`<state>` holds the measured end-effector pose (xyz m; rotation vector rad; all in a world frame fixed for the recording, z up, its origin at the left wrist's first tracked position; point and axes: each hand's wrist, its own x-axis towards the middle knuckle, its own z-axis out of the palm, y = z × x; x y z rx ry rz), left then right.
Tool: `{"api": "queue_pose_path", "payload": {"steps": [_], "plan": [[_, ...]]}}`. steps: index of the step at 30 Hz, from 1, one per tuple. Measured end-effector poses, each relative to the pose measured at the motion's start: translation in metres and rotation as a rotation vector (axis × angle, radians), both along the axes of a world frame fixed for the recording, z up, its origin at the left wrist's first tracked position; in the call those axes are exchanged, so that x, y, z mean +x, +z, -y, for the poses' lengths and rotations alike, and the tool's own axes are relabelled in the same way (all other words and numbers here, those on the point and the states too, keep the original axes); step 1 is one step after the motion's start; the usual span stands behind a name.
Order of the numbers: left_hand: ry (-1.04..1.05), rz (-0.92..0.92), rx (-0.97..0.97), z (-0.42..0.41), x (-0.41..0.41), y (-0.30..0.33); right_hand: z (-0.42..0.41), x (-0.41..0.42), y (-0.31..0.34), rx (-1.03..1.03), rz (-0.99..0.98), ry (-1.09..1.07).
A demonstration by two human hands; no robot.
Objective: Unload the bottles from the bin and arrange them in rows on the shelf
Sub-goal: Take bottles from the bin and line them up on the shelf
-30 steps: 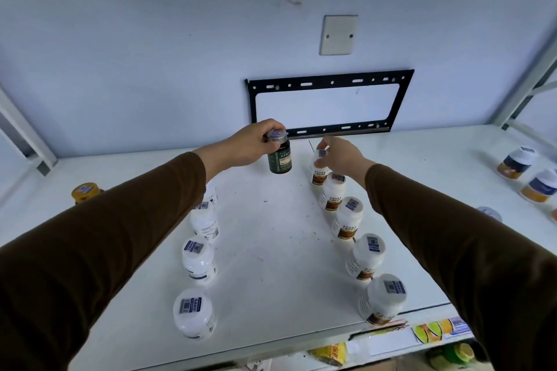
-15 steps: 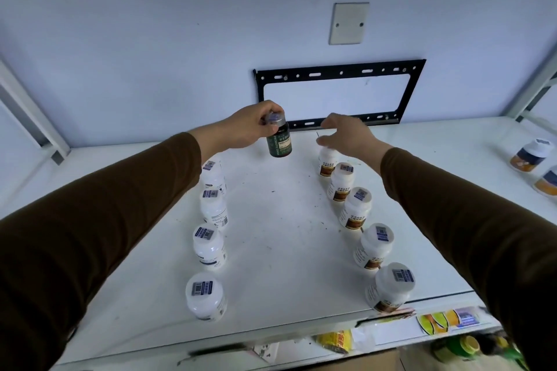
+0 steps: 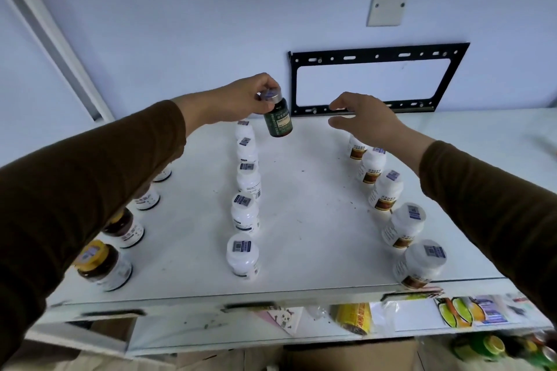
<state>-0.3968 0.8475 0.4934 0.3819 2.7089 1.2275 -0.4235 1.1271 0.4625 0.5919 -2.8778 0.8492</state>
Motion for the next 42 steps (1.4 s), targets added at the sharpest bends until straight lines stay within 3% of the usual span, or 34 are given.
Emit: {"api": "queue_pose_path", "payload": {"steps": [9, 16, 29, 37, 42], "plan": [[0.017, -0.026, 0.009, 0.024, 0.018, 0.009, 0.024, 0.033, 0.004, -0.028, 0.003, 0.109], [-0.032, -0.076, 0.008, -0.014, 0.017, 0.02, -0.005, 0.047, 0.008, 0.007, -0.027, 0.062], [-0.256, -0.136, 0.068, -0.214, -0.016, 0.012, -0.187, 0.081, 0.01, 0.016, -0.044, -0.204], [-0.276, -0.065, 0.06, -0.359, -0.021, -0.02, -0.33, 0.092, 0.007, -0.021, -0.01, -0.263], [-0.246, -0.117, -0.01, -0.411, -0.03, -0.045, -0.385, 0.092, -0.006, -0.057, 0.006, -0.261]]}}
